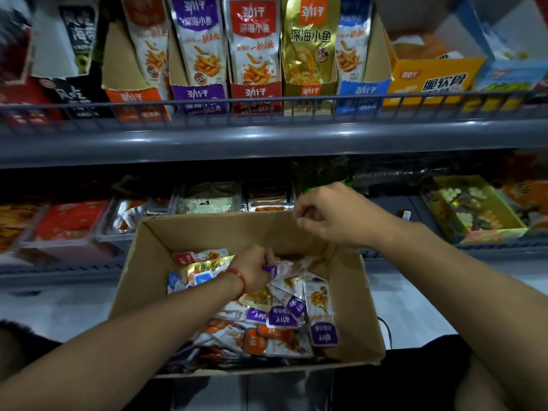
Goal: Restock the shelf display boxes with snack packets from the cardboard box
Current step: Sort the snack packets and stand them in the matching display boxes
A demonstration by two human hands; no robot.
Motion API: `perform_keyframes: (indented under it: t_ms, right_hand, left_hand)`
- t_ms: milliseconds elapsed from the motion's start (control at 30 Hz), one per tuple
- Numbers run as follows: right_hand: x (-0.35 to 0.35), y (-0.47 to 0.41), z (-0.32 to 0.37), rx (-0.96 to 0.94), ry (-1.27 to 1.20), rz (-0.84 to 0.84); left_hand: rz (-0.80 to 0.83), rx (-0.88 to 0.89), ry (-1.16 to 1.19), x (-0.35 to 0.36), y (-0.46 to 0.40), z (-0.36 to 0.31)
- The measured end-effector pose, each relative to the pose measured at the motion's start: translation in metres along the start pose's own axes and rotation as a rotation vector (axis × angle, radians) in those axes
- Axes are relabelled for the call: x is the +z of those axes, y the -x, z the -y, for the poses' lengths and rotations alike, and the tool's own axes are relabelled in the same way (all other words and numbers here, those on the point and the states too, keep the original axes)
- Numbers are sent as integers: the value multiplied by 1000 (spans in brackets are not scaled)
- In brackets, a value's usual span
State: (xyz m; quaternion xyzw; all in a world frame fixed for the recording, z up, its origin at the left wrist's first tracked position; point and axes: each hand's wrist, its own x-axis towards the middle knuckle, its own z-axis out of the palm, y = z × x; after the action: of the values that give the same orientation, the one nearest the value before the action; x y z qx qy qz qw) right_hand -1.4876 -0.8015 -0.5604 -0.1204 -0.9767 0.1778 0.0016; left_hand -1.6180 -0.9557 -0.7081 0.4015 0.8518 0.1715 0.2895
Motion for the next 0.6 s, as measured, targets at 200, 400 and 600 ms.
perform_keyframes:
  t_ms: [200, 400, 600]
  right_hand:
    - [21, -5, 18, -6, 20, 140]
    - [23, -5, 30, 110, -431, 33]
    - [14, 2, 52, 348, -1058, -108]
  left_hand:
    - [49, 202, 326, -89, 40, -14]
    - [-114, 178, 756, -127, 74, -24]
    - [32, 45, 996, -120, 91, -28]
